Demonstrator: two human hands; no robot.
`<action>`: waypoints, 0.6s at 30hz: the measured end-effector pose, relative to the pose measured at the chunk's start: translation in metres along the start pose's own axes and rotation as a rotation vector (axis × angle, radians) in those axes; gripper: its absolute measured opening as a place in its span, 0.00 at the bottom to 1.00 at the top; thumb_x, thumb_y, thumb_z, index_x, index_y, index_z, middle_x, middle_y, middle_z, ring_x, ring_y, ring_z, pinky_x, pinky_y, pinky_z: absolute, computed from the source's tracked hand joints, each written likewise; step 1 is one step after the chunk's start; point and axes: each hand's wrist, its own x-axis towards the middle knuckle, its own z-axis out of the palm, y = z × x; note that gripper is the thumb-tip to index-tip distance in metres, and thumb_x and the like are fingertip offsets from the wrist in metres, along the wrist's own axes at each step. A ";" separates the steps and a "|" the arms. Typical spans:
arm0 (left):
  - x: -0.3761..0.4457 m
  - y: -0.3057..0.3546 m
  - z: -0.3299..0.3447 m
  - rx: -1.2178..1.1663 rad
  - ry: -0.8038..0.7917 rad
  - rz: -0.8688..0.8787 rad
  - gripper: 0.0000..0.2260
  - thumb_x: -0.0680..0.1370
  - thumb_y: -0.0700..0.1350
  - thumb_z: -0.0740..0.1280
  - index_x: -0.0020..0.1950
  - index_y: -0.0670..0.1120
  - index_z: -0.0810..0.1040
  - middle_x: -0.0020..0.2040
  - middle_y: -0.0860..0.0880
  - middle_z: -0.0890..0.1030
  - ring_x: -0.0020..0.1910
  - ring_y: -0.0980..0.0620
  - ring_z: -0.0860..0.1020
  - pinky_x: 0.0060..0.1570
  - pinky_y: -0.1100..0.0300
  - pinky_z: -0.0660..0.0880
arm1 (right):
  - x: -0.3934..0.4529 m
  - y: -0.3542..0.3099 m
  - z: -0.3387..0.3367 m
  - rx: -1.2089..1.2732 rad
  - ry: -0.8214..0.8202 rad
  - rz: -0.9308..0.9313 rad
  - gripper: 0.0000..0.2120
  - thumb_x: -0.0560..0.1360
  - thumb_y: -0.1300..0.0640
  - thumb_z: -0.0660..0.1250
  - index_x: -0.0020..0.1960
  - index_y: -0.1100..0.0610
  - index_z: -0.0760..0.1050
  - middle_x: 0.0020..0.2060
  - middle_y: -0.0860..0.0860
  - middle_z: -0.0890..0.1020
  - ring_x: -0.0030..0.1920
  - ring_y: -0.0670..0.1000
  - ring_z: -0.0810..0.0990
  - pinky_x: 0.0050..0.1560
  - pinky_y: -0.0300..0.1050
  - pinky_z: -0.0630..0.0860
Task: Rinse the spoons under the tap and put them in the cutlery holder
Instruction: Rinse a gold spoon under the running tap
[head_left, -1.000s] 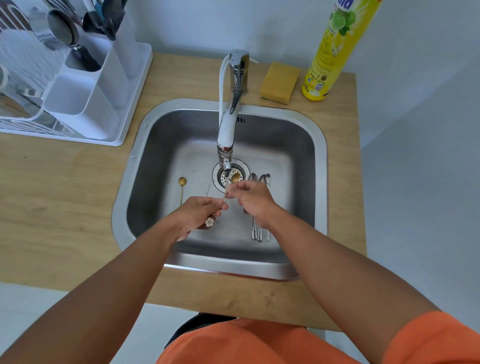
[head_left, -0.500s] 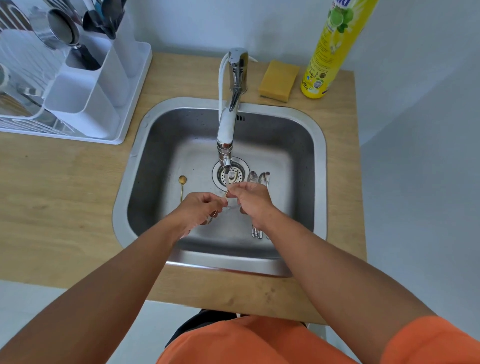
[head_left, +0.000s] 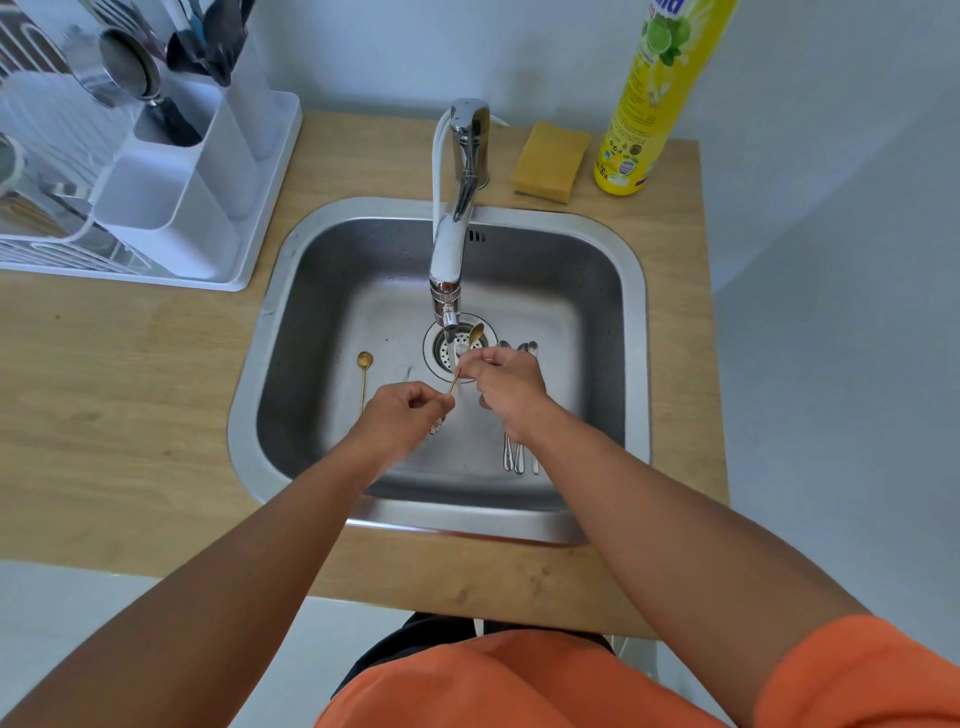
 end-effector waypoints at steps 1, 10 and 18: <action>0.000 0.001 -0.001 -0.010 -0.012 -0.008 0.07 0.79 0.53 0.73 0.46 0.52 0.86 0.43 0.52 0.86 0.42 0.56 0.82 0.40 0.63 0.72 | 0.000 0.000 -0.001 -0.001 -0.002 0.002 0.06 0.76 0.59 0.73 0.41 0.51 0.85 0.39 0.45 0.87 0.34 0.43 0.75 0.37 0.41 0.73; -0.002 0.000 0.006 -0.061 -0.054 0.019 0.06 0.82 0.50 0.70 0.51 0.50 0.85 0.46 0.48 0.87 0.43 0.53 0.82 0.42 0.61 0.75 | -0.010 0.009 0.005 -0.111 -0.084 -0.146 0.07 0.76 0.61 0.74 0.41 0.51 0.83 0.45 0.47 0.88 0.50 0.46 0.85 0.47 0.35 0.76; 0.005 -0.003 0.013 -0.009 -0.135 0.030 0.09 0.85 0.48 0.65 0.50 0.51 0.84 0.42 0.53 0.85 0.37 0.58 0.82 0.38 0.63 0.75 | -0.006 0.012 -0.003 -0.147 -0.063 -0.076 0.06 0.75 0.60 0.74 0.41 0.51 0.83 0.41 0.45 0.87 0.40 0.42 0.82 0.39 0.38 0.73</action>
